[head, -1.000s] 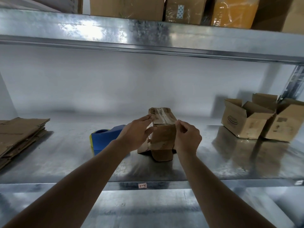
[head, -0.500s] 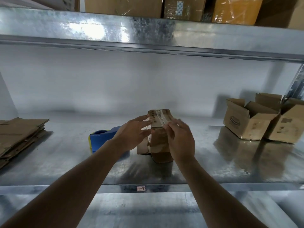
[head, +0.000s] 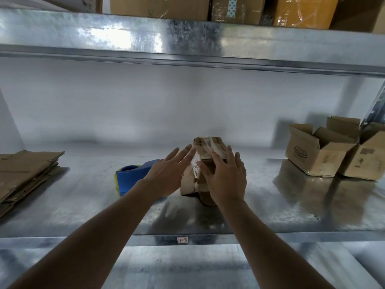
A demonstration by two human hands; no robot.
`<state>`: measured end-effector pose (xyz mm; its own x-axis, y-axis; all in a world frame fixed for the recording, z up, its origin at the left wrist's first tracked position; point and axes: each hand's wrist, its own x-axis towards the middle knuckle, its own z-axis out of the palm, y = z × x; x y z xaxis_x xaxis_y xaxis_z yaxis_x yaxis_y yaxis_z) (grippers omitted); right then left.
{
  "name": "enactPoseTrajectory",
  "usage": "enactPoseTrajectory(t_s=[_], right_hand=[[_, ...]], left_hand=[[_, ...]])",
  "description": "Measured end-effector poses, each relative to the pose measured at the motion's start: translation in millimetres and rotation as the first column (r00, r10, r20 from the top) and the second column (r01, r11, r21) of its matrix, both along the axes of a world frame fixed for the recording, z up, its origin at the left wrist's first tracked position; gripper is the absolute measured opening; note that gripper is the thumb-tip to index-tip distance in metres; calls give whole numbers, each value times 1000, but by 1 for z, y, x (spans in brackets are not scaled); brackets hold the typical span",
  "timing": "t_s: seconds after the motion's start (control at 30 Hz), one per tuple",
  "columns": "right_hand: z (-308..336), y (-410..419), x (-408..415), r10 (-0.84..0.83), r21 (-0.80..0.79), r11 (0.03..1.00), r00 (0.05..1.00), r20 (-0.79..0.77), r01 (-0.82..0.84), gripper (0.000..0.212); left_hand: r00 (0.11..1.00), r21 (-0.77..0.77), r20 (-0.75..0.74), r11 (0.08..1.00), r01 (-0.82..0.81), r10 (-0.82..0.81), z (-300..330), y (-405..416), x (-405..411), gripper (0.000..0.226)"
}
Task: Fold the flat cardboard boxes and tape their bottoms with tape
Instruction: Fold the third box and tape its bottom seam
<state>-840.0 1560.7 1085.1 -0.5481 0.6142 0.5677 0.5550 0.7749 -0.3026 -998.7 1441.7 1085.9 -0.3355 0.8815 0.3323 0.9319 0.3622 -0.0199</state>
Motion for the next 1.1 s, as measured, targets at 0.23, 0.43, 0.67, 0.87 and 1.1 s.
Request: enactPoseTrajectory(t_s=[0.23,0.43,0.67,0.87,1.1], right_hand=[[10,5,5,-49,191,979,992,-114,70,46],[15,9,16,-71,172,982,995,-71,82,48],[17,36,46,17,149,989,998,-66,-7,34],[6,77,89,243,137,968,916,-319,-209,44],[6,112,104,540,213,836,689,-484,-505,49]], left_hand=[[996,51,90,998,-25,21,7,1,-1,74],[991,15,134,1000,3,-5,19,21,5,74],[984,69,175,998,11,-23,36,44,37,73],[970,105,240,992,-62,35,35,57,70,70],[967,223,232,962,-160,107,39,53,112,60]])
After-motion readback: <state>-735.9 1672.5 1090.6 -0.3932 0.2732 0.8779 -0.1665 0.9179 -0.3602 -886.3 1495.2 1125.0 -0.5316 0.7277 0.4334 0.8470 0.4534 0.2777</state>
